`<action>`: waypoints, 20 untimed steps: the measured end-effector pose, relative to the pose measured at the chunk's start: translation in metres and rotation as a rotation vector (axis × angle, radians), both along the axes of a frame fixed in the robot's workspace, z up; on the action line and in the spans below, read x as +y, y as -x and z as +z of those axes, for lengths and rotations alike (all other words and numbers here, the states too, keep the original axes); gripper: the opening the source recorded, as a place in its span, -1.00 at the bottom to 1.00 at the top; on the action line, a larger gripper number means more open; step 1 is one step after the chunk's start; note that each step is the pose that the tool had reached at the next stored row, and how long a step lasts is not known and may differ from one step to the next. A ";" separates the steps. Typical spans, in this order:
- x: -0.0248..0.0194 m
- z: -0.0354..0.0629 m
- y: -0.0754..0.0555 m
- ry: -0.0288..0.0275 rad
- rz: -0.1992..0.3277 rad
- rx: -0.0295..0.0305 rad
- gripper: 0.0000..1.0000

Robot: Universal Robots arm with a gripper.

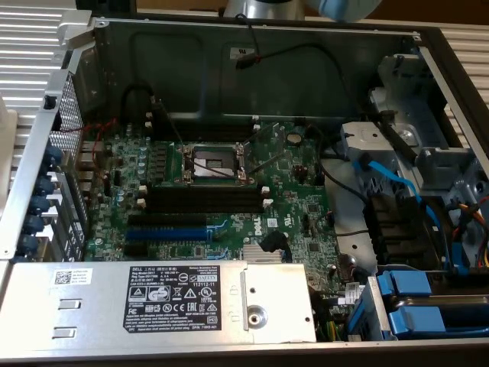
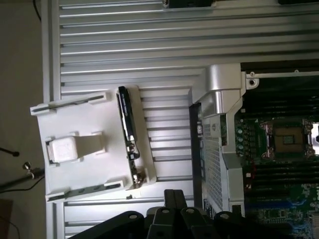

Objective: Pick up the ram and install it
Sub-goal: 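Reach for the ram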

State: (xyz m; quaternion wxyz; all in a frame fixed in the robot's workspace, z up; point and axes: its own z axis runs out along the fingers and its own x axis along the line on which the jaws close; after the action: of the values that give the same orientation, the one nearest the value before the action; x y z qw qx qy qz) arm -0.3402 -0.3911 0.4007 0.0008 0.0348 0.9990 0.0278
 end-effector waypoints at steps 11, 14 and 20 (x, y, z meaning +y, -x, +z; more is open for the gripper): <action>-0.0009 -0.0036 0.035 -0.0062 0.001 -0.0187 -0.79; -0.0005 -0.0039 0.049 -0.0068 0.000 -0.0186 -0.79; -0.0011 -0.0038 0.076 -0.0068 0.000 -0.0150 -0.79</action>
State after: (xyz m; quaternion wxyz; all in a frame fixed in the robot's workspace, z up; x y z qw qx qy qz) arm -0.4159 -0.3922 0.3969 0.0081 0.0344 0.9989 0.0314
